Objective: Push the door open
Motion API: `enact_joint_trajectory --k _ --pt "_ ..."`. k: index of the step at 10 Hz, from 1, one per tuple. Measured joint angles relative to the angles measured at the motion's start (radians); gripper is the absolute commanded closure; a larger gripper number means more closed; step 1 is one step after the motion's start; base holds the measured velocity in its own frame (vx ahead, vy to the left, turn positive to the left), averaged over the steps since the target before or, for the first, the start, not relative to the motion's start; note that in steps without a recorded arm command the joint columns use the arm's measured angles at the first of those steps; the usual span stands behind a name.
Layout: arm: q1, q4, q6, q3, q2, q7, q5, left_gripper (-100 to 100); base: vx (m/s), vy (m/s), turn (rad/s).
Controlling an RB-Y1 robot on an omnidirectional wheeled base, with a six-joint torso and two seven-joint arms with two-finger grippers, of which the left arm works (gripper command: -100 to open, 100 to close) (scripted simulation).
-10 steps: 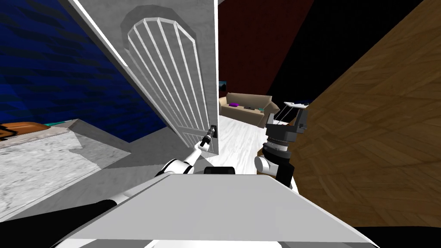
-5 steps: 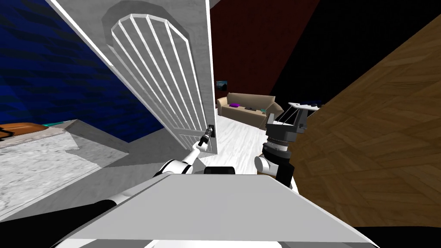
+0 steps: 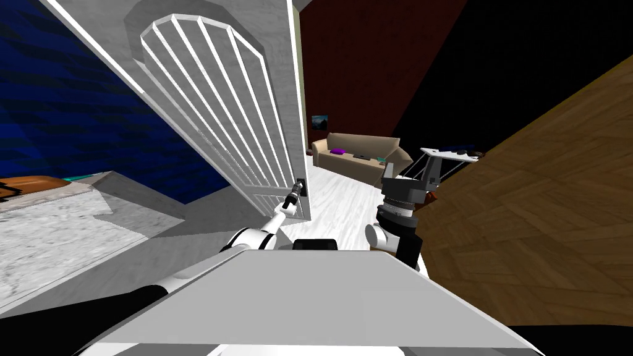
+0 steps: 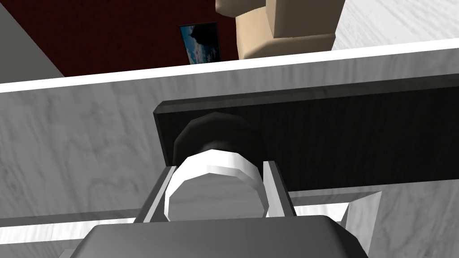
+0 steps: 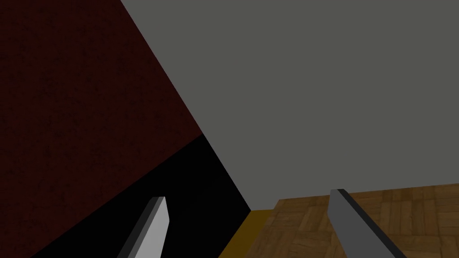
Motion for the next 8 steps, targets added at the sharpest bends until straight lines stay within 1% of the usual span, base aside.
enact_joint_trajectory --k 1,2,3,4,5,6,7,8 --pt "-0.006 0.022 -0.015 0.010 0.003 -0.004 0.003 100 0.061 -0.061 0.035" --pt "0.002 0.008 -0.012 0.015 0.003 -0.008 0.004 100 0.011 -0.009 -0.007" --pt "0.018 -0.029 0.005 0.012 0.004 -0.008 0.003 100 0.085 -0.081 0.054" --pt "0.018 -0.026 0.012 0.024 0.005 -0.012 0.006 100 0.132 -0.142 0.101" --pt "0.047 -0.073 0.039 0.029 0.008 -0.015 0.007 100 0.087 -0.093 0.066" --pt "0.049 -0.074 0.040 0.035 0.011 -0.017 0.009 100 0.034 -0.027 0.005" --pt "0.041 -0.063 0.031 0.039 0.014 -0.018 0.011 100 0.005 0.005 -0.016" --pt "0.033 -0.055 0.027 0.042 0.014 -0.019 0.012 100 0.077 -0.074 0.095"
